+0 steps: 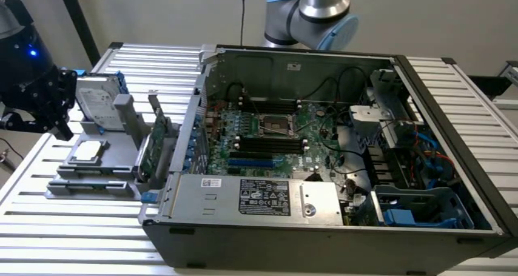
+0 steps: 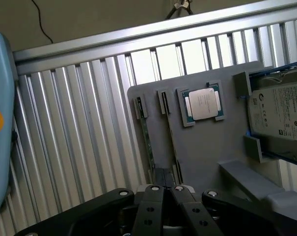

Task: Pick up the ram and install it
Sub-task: 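Pick up the ram and move it above insertion slot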

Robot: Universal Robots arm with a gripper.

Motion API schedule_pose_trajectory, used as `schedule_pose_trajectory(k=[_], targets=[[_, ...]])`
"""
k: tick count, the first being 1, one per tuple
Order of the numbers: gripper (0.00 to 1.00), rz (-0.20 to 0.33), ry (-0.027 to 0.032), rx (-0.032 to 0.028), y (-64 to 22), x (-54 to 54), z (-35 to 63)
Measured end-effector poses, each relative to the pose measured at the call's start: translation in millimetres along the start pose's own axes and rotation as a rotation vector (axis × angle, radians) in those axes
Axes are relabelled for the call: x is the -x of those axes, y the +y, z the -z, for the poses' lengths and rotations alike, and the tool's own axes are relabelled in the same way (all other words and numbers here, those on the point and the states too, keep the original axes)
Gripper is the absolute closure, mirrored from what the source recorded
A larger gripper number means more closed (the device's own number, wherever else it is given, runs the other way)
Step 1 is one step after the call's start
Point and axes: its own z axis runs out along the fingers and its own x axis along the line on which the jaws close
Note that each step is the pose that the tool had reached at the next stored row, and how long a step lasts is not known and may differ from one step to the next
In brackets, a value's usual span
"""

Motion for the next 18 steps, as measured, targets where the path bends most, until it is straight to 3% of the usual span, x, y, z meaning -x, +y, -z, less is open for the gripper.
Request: schedule_pose_trajectory(k=[18], targets=[[0.89, 0.028, 0.0003, -0.0009, 1.7, -2.1, -0.2]])
